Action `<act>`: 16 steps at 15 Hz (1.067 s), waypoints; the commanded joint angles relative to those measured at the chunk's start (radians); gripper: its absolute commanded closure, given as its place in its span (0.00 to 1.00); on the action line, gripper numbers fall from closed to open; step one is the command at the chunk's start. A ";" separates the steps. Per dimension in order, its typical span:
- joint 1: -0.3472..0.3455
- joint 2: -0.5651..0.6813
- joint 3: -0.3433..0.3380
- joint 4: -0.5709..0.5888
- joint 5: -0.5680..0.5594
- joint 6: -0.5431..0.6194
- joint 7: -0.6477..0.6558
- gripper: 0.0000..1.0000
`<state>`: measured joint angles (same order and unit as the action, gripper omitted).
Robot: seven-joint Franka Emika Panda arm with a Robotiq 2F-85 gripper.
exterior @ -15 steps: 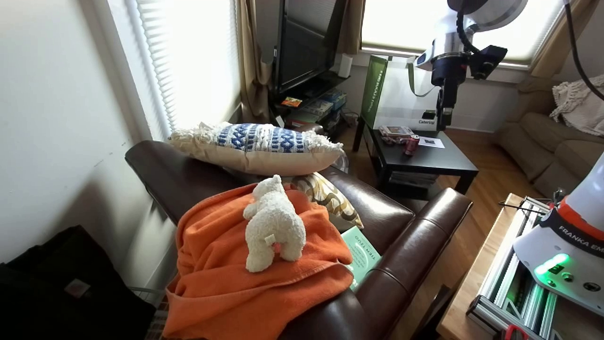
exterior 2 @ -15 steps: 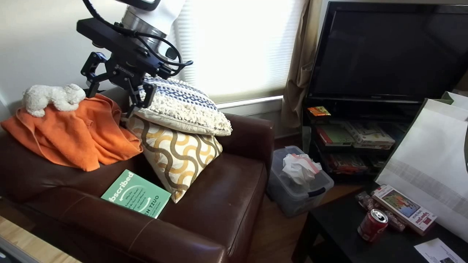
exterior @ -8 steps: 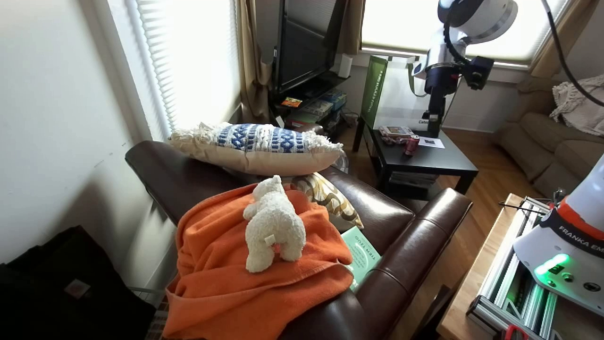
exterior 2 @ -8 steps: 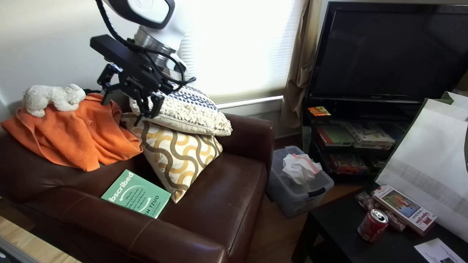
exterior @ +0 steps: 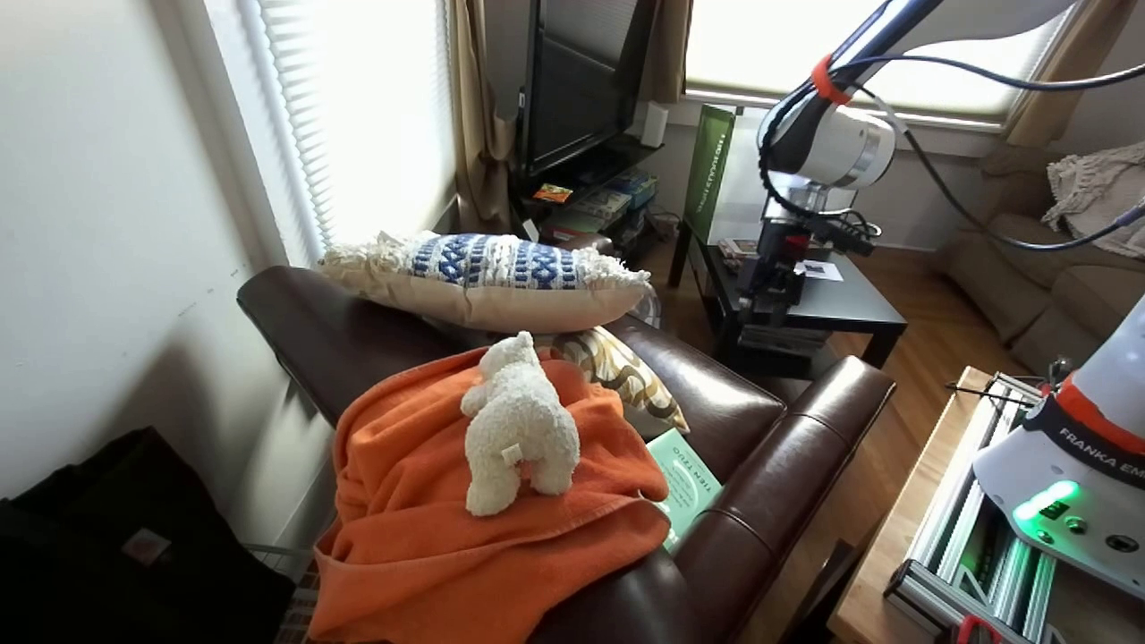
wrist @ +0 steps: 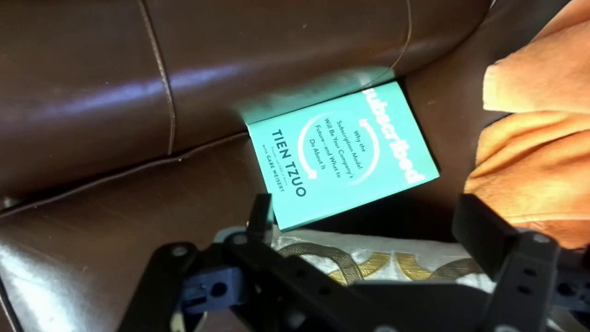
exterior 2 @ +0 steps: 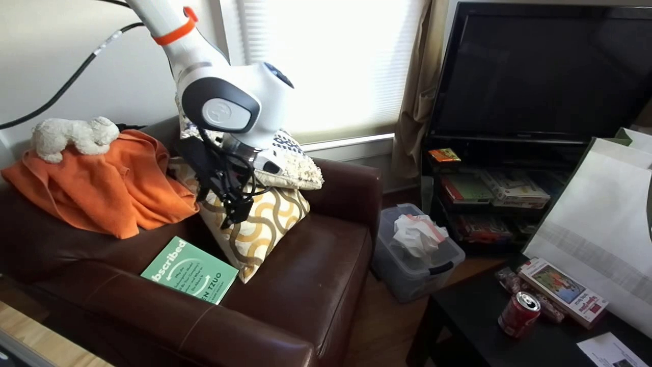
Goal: Pick up the book and put it on top of the stacked pillows
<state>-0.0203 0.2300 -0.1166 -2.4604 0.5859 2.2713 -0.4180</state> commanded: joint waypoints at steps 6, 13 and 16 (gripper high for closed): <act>-0.035 0.179 0.127 0.124 -0.020 -0.062 0.103 0.00; -0.059 0.417 0.163 0.306 0.124 -0.073 0.352 0.00; -0.033 0.557 0.174 0.430 0.142 -0.081 0.414 0.00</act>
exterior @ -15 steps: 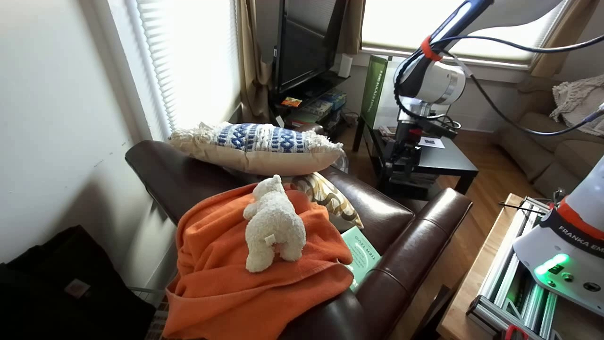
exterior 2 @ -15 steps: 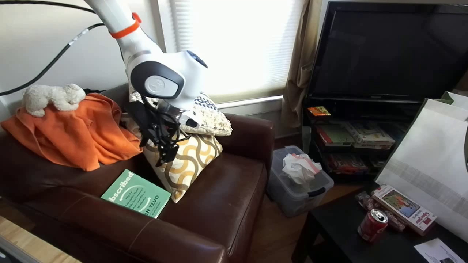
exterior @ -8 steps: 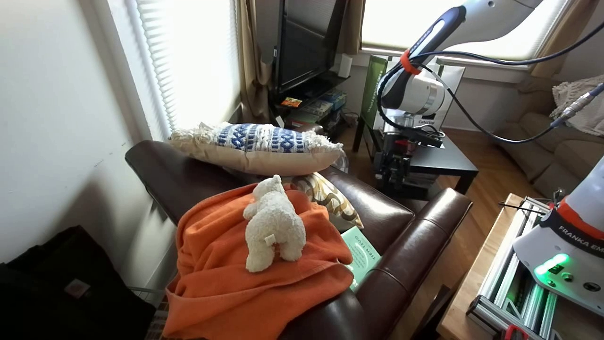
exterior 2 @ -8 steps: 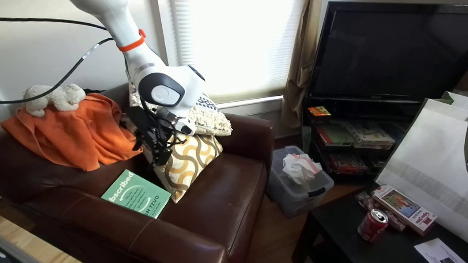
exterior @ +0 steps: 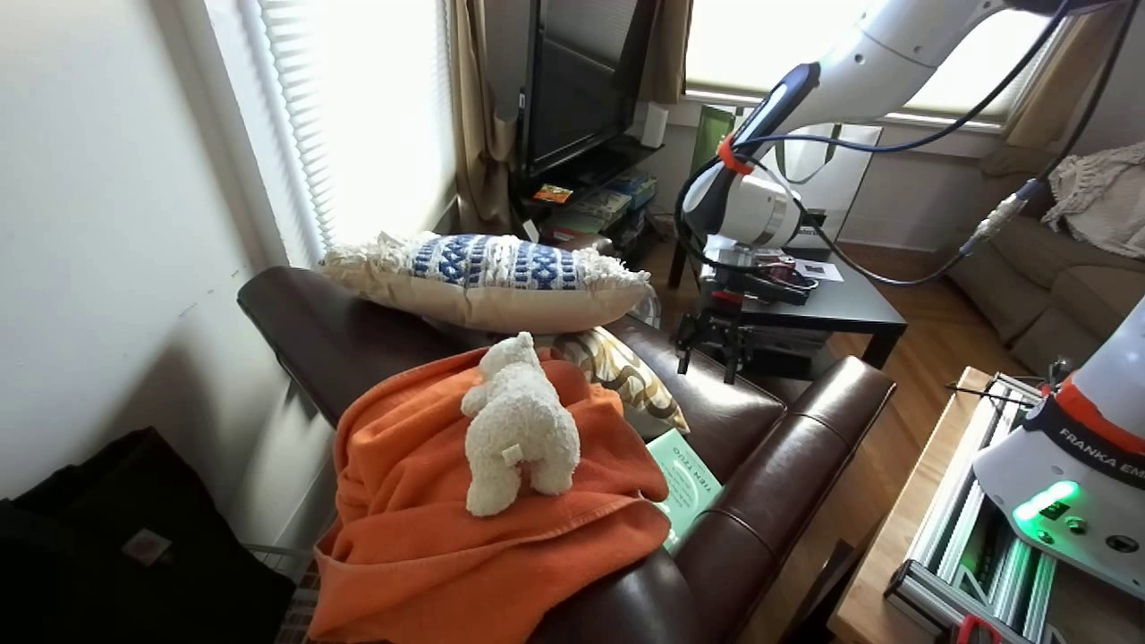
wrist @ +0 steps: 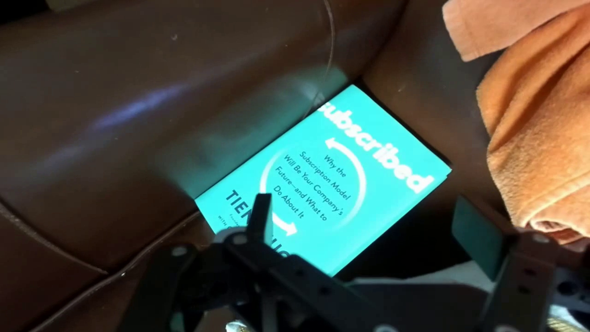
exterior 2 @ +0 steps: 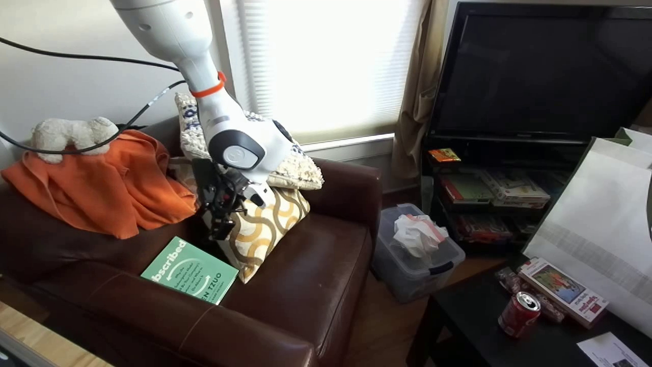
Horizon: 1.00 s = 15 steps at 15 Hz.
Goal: Pick up the book and put it on top of the stacked pillows
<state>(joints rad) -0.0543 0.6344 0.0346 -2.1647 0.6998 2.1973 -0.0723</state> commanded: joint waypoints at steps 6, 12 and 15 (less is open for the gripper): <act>0.061 0.377 0.070 0.357 -0.017 -0.048 0.172 0.00; 0.070 0.366 0.082 0.333 0.001 -0.006 0.168 0.00; 0.070 0.388 0.097 0.326 0.127 0.090 0.244 0.00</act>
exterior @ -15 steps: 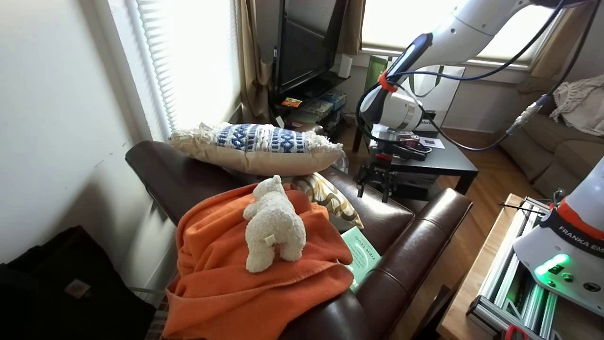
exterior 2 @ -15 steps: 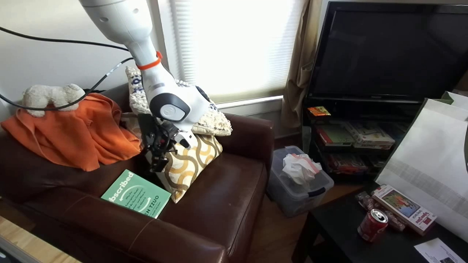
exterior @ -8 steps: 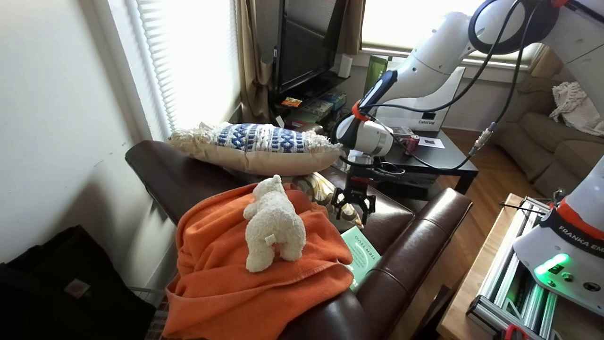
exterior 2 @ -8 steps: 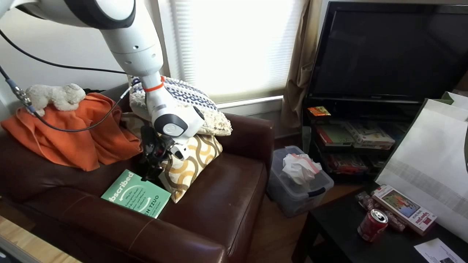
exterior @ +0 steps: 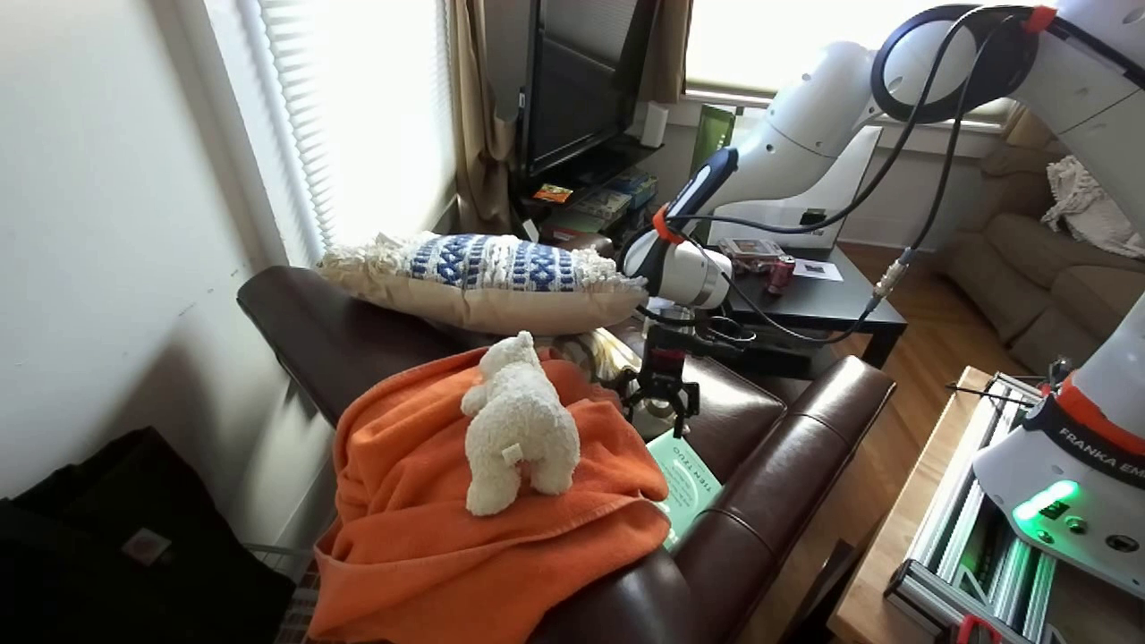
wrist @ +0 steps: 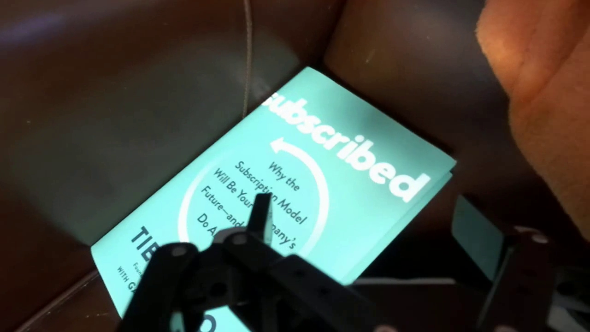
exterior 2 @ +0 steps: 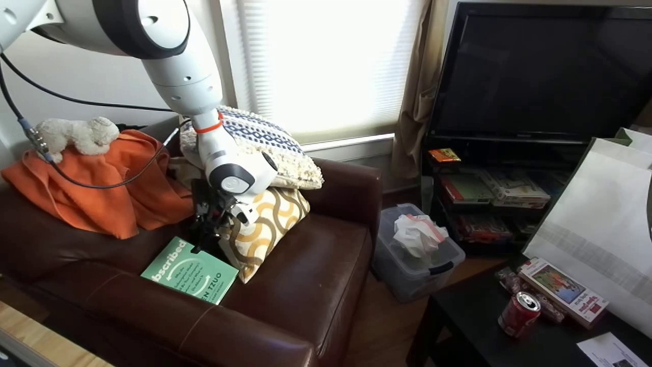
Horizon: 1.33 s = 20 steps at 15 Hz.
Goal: Pick up the book and put it on top of the stacked pillows
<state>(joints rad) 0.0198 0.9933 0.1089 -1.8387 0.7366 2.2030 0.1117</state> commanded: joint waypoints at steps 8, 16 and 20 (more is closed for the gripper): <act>0.065 0.108 0.042 0.012 0.324 0.209 0.199 0.00; 0.146 0.182 -0.037 0.109 0.259 0.091 0.511 0.00; 0.158 0.255 -0.077 0.225 0.145 -0.099 0.690 0.00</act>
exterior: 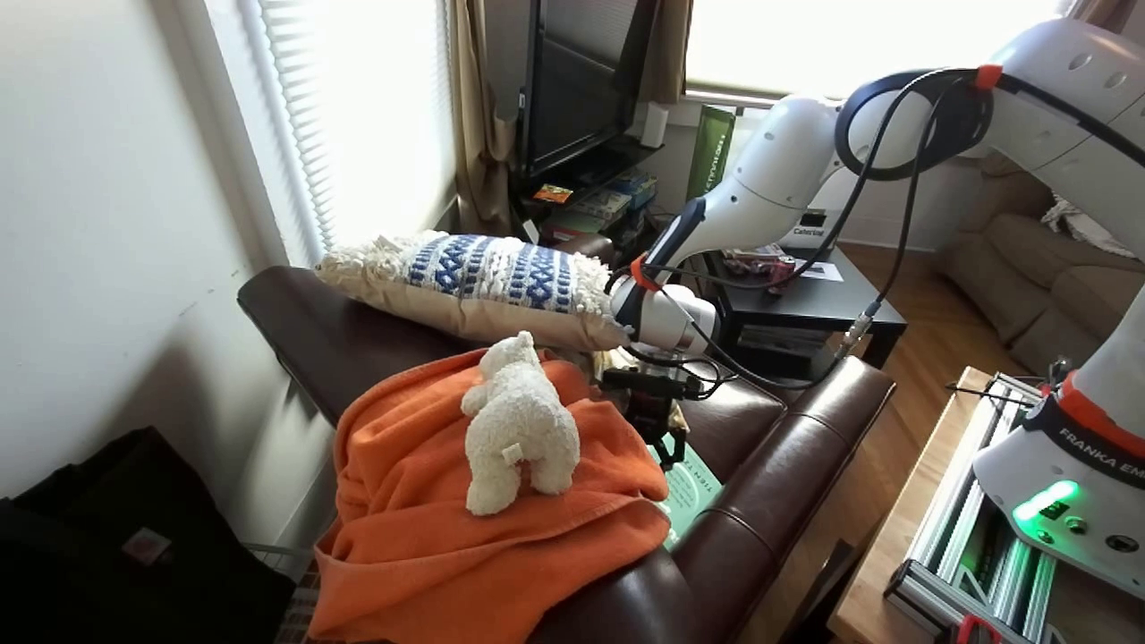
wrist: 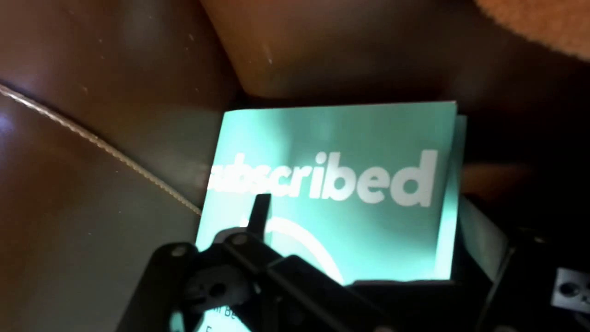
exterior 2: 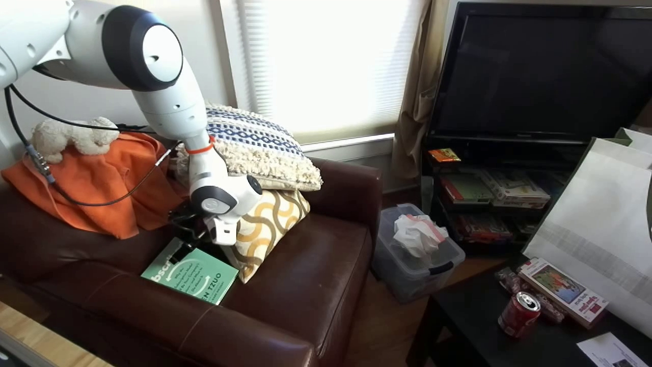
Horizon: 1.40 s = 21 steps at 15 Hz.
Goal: Pick up the book and put it on top of the stacked pillows
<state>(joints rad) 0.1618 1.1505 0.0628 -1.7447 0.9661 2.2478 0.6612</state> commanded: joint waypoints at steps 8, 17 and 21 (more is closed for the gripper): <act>-0.046 0.161 0.013 0.240 -0.173 -0.547 0.185 0.00; 0.051 0.118 -0.078 0.189 -0.196 -0.501 0.532 0.27; 0.080 0.088 -0.105 0.158 -0.269 -0.499 0.672 0.58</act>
<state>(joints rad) 0.1979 1.2557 -0.0190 -1.5605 0.7590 1.7257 1.2279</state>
